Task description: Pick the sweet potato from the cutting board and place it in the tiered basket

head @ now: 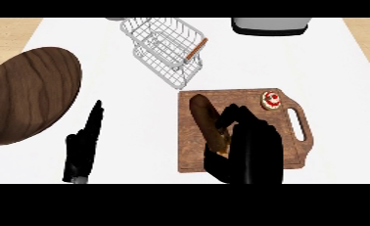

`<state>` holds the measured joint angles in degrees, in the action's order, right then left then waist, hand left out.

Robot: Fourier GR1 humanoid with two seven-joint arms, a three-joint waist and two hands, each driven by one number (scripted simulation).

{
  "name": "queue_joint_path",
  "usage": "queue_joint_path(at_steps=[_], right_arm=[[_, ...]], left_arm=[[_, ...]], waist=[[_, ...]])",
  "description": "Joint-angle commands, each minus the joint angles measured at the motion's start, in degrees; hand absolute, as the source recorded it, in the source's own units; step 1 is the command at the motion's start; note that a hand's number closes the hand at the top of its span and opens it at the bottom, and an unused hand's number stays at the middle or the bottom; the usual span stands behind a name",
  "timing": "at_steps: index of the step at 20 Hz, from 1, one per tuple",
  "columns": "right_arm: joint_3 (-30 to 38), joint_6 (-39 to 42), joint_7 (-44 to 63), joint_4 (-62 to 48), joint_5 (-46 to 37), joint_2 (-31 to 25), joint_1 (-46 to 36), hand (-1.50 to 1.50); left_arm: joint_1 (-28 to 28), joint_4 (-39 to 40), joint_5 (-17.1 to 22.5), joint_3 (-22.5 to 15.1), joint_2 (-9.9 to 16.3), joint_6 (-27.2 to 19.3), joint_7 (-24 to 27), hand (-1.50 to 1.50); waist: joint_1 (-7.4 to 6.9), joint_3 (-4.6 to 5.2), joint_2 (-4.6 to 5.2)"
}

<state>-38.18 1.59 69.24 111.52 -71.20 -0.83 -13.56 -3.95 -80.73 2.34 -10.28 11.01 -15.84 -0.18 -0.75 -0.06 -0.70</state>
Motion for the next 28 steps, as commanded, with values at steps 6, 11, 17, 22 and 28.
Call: queue_joint_path(at_steps=[6,11,17,22,28], right_arm=[[-0.8,8.5,15.9,4.6,-8.0,0.8,-17.4,1.5],[3.2,11.0,16.0,3.9,-6.1,0.8,-22.9,1.5],[11.7,12.3,16.0,-2.4,-2.0,0.8,-32.4,1.5],[19.6,12.3,16.0,-12.5,1.4,0.8,-43.8,1.5],[28.0,8.1,9.7,-28.3,7.2,0.8,-52.5,1.5]], left_arm=[[-0.2,1.3,-1.5,-1.6,-2.2,-1.5,-0.6,0.0],[-0.7,1.4,-1.1,-0.8,-0.9,-0.3,-0.3,0.0],[-0.7,0.2,-1.0,-1.3,-1.0,0.1,-1.9,0.0],[1.5,2.7,-0.8,-0.6,-1.2,0.9,0.0,0.0],[1.3,0.7,-0.5,-0.3,-0.8,1.3,-1.5,0.0]], waist=[[-0.12,0.41,0.1],[-0.47,0.41,0.08],[-1.29,0.28,0.28],[-1.94,0.39,0.73],[-2.46,0.21,1.12]])
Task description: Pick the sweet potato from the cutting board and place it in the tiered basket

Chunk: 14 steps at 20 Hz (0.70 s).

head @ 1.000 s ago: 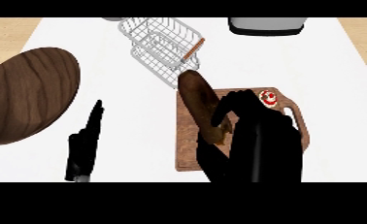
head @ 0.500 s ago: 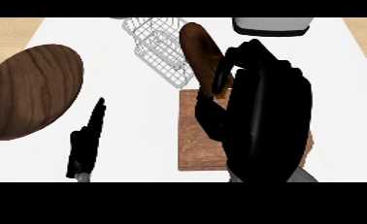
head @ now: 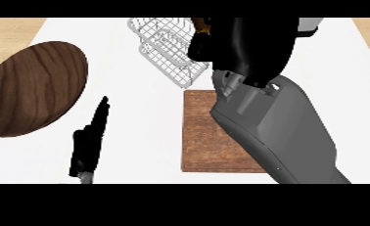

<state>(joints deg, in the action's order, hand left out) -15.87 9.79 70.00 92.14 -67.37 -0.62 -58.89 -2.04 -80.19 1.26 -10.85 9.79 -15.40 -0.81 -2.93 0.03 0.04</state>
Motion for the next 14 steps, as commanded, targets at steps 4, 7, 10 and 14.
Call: queue_joint_path(at_steps=[4,7,10,14], right_arm=[[3.1,-2.4,8.7,-16.8,6.2,0.6,-10.0,1.5],[2.6,-8.5,6.9,-24.7,7.2,0.6,-11.6,1.5],[0.3,-12.2,9.2,-29.1,9.2,0.6,-13.0,1.5],[4.6,-17.2,4.5,-38.4,7.5,0.6,-13.0,1.5]], left_arm=[[-0.4,-1.0,-0.6,-0.3,0.0,-0.3,-2.4,0.0],[-1.1,0.9,-0.1,0.3,-0.5,0.2,0.4,0.0],[1.2,0.2,-0.4,-0.1,-0.9,0.1,-1.9,0.0],[0.5,0.2,-0.3,0.0,0.5,1.7,-1.9,0.0]], waist=[[0.3,0.06,0.16],[-0.29,0.1,0.43],[-0.68,0.1,0.42],[-0.87,0.08,0.81]])
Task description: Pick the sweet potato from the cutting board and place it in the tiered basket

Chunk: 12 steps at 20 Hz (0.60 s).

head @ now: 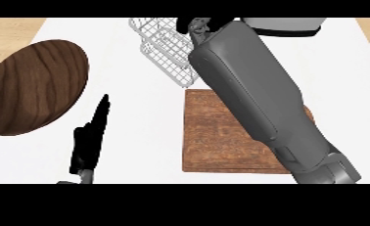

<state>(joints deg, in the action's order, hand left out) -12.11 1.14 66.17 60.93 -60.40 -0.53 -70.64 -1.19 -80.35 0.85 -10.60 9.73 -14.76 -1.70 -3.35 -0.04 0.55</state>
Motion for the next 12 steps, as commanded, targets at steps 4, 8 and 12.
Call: queue_joint_path(at_steps=[4,8,12], right_arm=[[2.4,-14.6,4.6,-10.8,3.6,0.5,-2.5,1.5],[5.2,-24.1,2.7,-8.6,9.4,0.5,3.1,-1.5],[7.8,-34.0,-3.7,-10.4,13.8,0.5,3.8,-1.5]], left_arm=[[-0.3,1.7,-0.7,-0.6,-0.5,0.5,0.7,0.0],[0.9,0.5,-0.5,-0.1,-0.3,0.2,-1.5,0.0],[-1.0,0.6,0.6,0.5,0.9,2.3,1.2,0.0]], waist=[[-0.36,0.14,0.35],[-0.78,0.02,0.39],[-1.98,0.05,0.74]])
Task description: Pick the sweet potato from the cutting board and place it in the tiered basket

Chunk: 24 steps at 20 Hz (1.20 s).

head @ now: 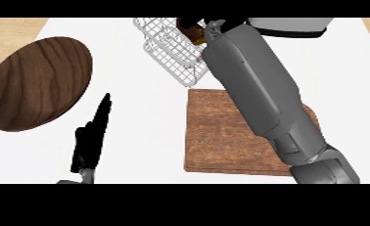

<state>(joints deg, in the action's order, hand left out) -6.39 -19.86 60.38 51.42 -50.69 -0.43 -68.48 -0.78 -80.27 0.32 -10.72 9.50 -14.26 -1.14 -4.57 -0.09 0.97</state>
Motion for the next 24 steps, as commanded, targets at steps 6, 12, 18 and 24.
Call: queue_joint_path(at_steps=[6,12,18,24], right_arm=[[1.4,-26.2,-3.6,-1.3,9.3,0.4,1.3,-1.5],[1.8,-35.6,3.9,-2.0,-4.5,0.4,-2.9,-1.5],[5.8,-31.7,11.8,9.1,-14.2,-0.9,4.0,-1.5],[8.4,-23.4,10.6,27.6,-14.4,-1.6,14.9,-1.5]], left_arm=[[-3.7,2.1,0.0,-0.3,-0.5,0.7,2.7,0.0],[-3.9,0.8,1.4,1.8,-0.3,0.1,0.2,0.0],[-6.8,0.7,1.5,3.6,0.3,-1.4,0.0,0.0],[-9.7,-1.0,2.5,5.4,1.3,-1.7,0.9,0.0]], waist=[[0.59,0.12,-0.21],[3.91,0.18,-1.27],[8.32,0.1,-2.72],[11.17,0.0,-3.74]])
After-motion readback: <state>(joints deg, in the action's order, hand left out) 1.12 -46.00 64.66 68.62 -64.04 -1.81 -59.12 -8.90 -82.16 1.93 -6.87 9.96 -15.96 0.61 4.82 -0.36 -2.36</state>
